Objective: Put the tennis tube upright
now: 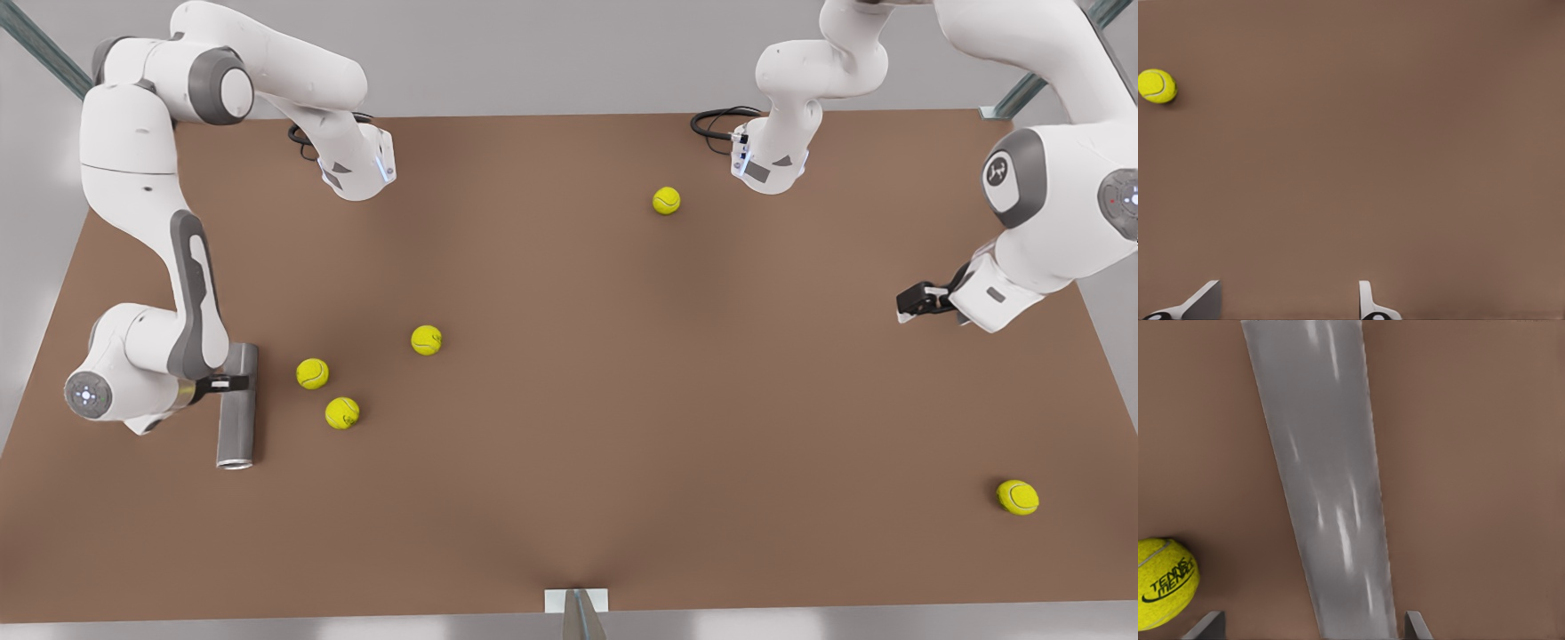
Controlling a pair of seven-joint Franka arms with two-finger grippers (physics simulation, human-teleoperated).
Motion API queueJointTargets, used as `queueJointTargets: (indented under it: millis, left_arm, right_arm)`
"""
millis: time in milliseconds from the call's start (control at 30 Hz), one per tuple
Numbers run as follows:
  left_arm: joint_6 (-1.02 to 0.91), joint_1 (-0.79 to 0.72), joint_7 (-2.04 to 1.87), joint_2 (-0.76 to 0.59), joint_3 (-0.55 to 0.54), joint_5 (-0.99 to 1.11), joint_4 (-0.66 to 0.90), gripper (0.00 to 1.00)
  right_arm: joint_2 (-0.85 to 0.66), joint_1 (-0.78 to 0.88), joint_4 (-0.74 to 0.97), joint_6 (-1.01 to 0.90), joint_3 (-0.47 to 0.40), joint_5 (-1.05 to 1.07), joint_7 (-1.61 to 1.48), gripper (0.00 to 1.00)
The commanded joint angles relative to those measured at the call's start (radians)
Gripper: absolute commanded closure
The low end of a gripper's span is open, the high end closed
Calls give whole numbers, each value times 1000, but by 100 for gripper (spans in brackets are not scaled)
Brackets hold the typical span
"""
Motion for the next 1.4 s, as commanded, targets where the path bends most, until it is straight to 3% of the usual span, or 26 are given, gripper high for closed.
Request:
queueJointTargets:
  millis: [0,1033,1067,1100,1133,1300,1367]
  left_arm:
    - [-5,-1,19,6,0,1,-1,0]
    - [-68,-15,9,135,-2,1,-1,0]
    - [-68,-15,9,135,-2,1,-1,0]
    - [-68,-15,9,133,-2,1,1,0]
    - [-66,-15,9,132,-7,1,2,0]
    - [-46,-19,8,138,-7,0,4,0]
    - [-42,-18,9,139,-5,0,5,0]
  right_arm:
    - [-1,-6,-2,128,-8,-28,-177,0]
    - [164,10,26,189,-14,-11,-165,0]
    - [163,10,27,186,-12,-11,-165,26]
    - [163,5,38,182,-12,-13,-170,38]
    - [163,5,38,179,-12,-13,-171,44]
    - [152,19,44,154,-11,-13,-171,45]
    - [149,73,144,-5,-9,-13,-173,44]
